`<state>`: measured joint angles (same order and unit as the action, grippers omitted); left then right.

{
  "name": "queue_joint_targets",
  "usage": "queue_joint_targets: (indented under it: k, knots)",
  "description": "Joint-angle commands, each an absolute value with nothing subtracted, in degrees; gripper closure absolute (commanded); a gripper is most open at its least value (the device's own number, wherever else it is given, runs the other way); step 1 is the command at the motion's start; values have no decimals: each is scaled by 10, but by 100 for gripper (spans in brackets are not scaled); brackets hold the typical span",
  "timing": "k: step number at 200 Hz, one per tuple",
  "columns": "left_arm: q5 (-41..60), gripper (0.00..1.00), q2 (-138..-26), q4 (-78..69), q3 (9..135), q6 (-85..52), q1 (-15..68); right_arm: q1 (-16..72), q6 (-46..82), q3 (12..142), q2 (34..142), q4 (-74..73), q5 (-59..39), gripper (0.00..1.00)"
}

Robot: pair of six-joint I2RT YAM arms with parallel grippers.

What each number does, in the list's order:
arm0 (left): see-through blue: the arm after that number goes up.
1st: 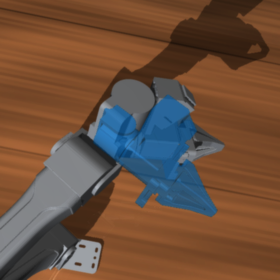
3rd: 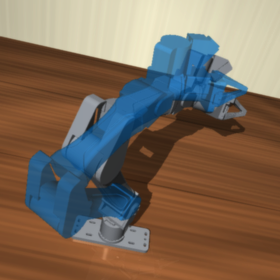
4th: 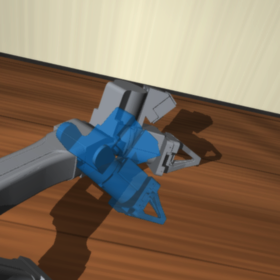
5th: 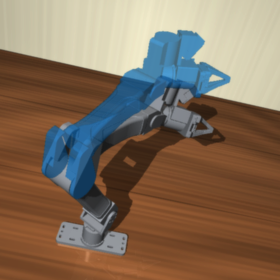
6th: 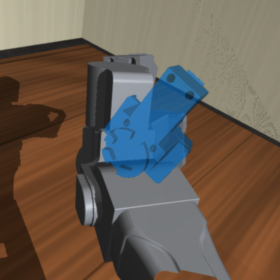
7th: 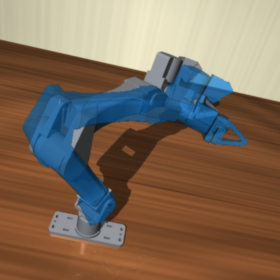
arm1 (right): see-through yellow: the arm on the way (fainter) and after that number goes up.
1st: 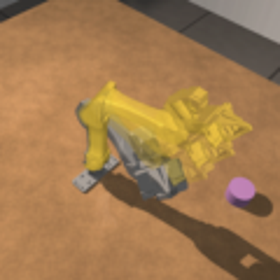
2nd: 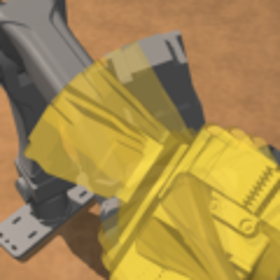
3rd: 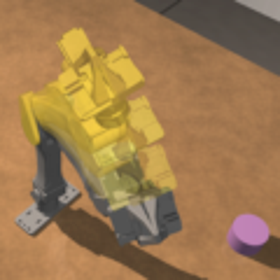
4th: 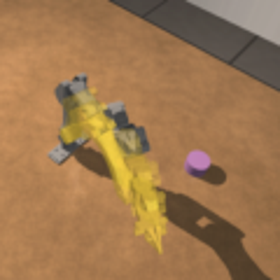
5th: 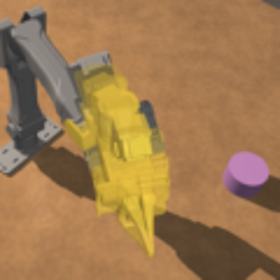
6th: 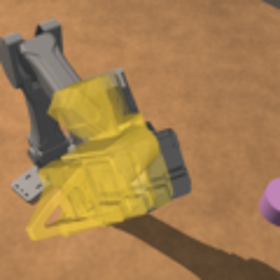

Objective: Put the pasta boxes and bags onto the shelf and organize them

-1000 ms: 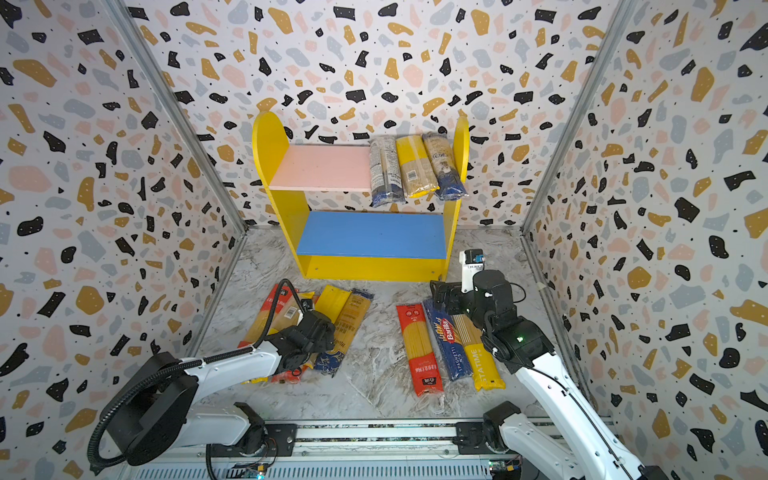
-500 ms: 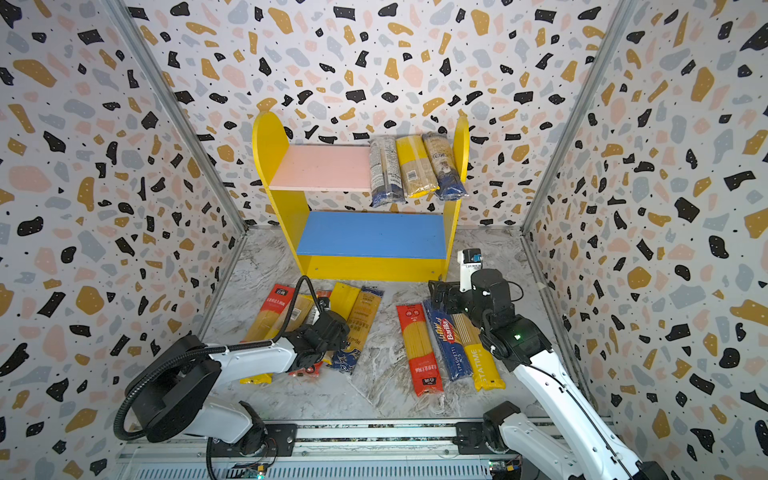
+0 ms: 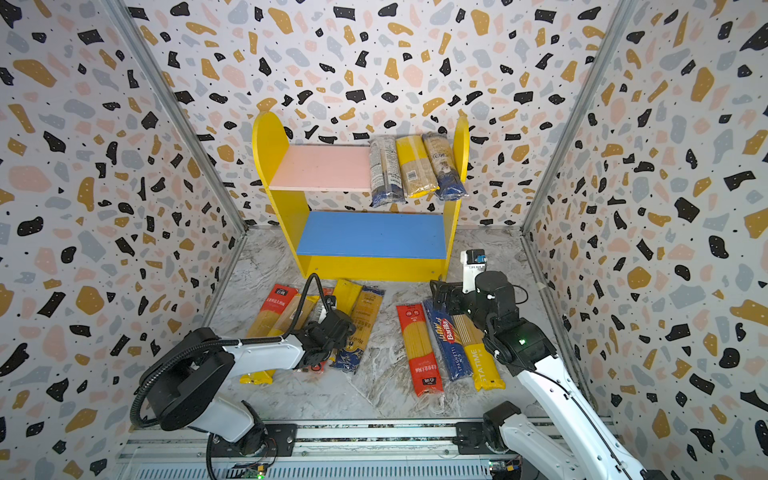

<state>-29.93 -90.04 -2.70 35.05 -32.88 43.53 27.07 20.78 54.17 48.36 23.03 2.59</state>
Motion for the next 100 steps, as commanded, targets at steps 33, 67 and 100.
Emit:
queue_joint_targets:
  k: [33, 67, 100]
  knots:
    - [-178, 65, -909, 25, 335, -348, 442, 270, 211, 550, 479, 244, 30, 1]
    - [-193, 83, -846, 67, 361, -326, 442, 270, 211, 554, 481, 239, 29, 1]
    - [-204, 84, -791, 78, 368, -311, 441, 270, 213, 559, 483, 239, 29, 1]
